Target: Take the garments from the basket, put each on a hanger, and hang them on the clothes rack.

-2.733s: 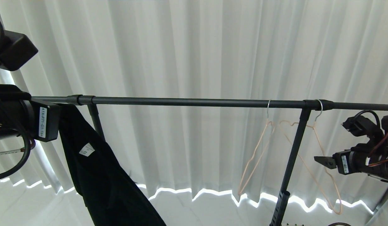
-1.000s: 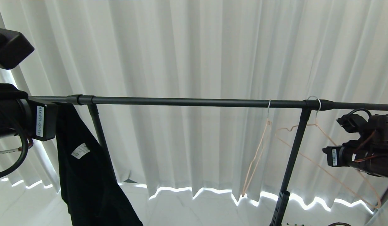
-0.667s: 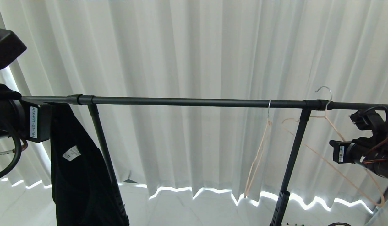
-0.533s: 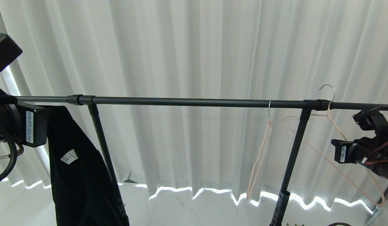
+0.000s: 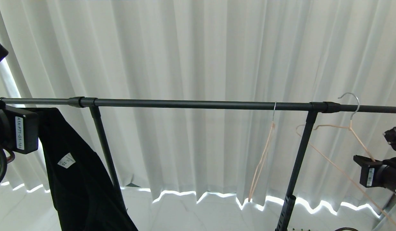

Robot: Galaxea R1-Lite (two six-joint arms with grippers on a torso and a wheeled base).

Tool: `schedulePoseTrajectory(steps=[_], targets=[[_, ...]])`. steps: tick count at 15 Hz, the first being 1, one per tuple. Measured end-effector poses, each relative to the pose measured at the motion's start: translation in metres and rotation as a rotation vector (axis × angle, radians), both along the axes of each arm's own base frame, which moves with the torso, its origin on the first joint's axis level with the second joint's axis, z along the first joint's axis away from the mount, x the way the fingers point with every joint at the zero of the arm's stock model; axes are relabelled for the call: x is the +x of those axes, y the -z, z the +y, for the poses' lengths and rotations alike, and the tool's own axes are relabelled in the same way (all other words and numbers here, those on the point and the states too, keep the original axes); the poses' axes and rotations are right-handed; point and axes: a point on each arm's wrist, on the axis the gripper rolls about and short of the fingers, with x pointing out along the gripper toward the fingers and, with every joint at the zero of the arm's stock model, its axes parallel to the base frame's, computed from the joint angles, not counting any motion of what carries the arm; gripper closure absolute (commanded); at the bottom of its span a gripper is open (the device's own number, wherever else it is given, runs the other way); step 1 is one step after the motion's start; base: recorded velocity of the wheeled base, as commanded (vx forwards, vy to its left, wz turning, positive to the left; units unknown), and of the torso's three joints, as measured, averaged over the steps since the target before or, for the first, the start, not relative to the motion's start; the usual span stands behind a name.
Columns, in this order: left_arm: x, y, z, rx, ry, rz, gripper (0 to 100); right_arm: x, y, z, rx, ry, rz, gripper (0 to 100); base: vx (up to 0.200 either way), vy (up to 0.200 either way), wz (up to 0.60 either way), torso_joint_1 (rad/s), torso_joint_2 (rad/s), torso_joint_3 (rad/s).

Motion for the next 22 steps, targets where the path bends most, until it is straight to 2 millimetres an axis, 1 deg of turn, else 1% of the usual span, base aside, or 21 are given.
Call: schedulePoseTrajectory(steps=[3, 6, 9, 15, 17, 19, 21, 22], targets=[[0.003, 0.000, -0.001, -0.002, -0.001, -0.013, 100, -0.023, 0.002, -0.002, -0.023, -0.008, -0.023, 100, -0.200, 0.000, 0.00, 0.007, 0.00, -0.001], [0.003, 0.004, -0.001, 0.002, -0.001, 0.000, 100, -0.037, 0.003, -0.004, -0.051, -0.021, -0.042, 100, -0.200, 0.000, 0.00, -0.009, 0.00, 0.009], [0.003, 0.007, -0.001, 0.005, 0.000, 0.012, 100, -0.042, 0.003, -0.004, -0.052, -0.023, -0.057, 100, -0.200, 0.000, 0.00, 0.001, 0.00, 0.005], [0.003, 0.011, -0.002, 0.010, 0.007, 0.024, 100, -0.044, 0.000, 0.002, -0.053, -0.073, -0.073, 100, -0.200, 0.000, 0.00, 0.002, 0.00, 0.002], [0.002, 0.013, -0.003, 0.012, 0.018, 0.031, 100, -0.043, -0.003, 0.007, -0.049, -0.110, -0.087, 100, 0.000, 0.000, 0.00, 0.000, 0.00, 0.000], [0.002, 0.013, -0.008, 0.010, 0.049, 0.034, 100, -0.043, -0.009, 0.017, -0.031, -0.176, -0.110, 100, 0.000, 0.000, 0.00, 0.000, 0.00, 0.000], [0.003, 0.015, -0.022, -0.001, 0.127, 0.038, 100, -0.045, -0.014, 0.033, 0.033, -0.278, -0.115, 100, 0.000, 0.000, 0.00, 0.000, 0.00, 0.000], [0.006, 0.015, -0.031, -0.017, 0.158, 0.029, 100, -0.047, -0.015, 0.043, 0.072, -0.334, -0.110, 100, 0.000, 0.000, 0.00, 0.000, 0.00, 0.000]])
